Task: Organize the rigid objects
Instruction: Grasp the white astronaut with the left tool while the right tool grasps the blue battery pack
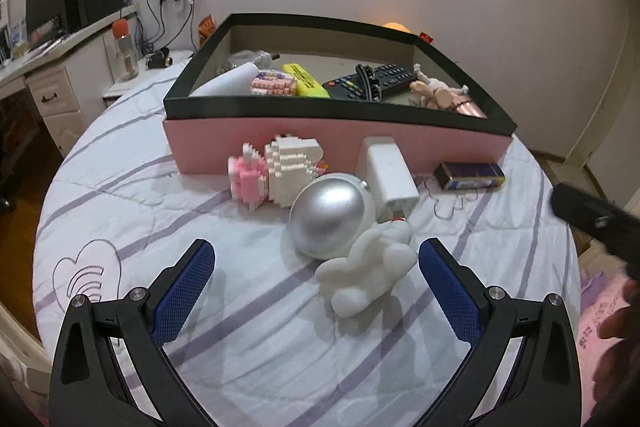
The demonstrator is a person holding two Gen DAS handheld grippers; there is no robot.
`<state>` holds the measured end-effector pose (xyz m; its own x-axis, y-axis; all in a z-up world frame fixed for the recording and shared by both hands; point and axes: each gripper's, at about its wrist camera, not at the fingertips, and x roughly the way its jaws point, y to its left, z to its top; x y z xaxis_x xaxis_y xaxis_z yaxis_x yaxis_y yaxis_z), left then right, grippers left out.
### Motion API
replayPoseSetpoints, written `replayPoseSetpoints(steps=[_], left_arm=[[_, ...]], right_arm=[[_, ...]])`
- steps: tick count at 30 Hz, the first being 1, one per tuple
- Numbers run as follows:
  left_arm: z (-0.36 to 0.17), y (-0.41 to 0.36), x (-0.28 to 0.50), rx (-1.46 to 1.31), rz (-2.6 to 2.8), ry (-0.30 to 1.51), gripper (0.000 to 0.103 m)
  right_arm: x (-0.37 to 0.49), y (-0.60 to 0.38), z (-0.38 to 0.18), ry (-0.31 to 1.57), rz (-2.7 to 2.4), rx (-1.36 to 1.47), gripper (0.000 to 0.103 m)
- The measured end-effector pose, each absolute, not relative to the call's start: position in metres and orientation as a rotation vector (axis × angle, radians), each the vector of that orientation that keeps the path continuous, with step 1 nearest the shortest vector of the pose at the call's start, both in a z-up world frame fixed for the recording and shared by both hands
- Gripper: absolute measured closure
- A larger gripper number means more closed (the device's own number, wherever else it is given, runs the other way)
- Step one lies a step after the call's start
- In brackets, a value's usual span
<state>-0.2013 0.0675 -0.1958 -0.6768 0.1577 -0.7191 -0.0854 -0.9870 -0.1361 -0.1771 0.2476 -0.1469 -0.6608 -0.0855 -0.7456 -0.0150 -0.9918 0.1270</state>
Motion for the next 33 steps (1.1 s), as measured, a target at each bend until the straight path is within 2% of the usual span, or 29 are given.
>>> replayPoseSetpoints(steps=[7, 12, 15, 16, 22, 33], left_arm=[[-0.197, 0.053, -0.204, -1.198, 2.776, -0.280, 0.000], [-0.199, 0.051, -0.206, -1.196, 2.767, -0.309, 0.001], [-0.203, 0.051, -0.213, -1.210, 2.731, -0.332, 0.018], [-0.203, 0.052, -0.214, -1.212, 2.727, -0.330, 0.029], [-0.204, 0.040, -0.210, -1.195, 2.683, -0.379, 0.029], [-0.199, 0.024, -0.201, -1.173, 2.704, -0.348, 0.029]], right_arm=[[-0.205, 0.245, -0.172, -0.181, -2.782, 1.347, 0.000], [-0.218, 0.241, -0.179, -0.174, -2.770, 1.359, 0.000], [-0.224, 0.236, -0.180, -0.152, -2.765, 1.355, 0.000], [-0.226, 0.234, -0.180, -0.145, -2.766, 1.356, 0.000], [-0.234, 0.230, -0.185, -0.116, -2.757, 1.377, 0.000], [-0.252, 0.217, -0.202, -0.005, -2.763, 1.409, 0.000]])
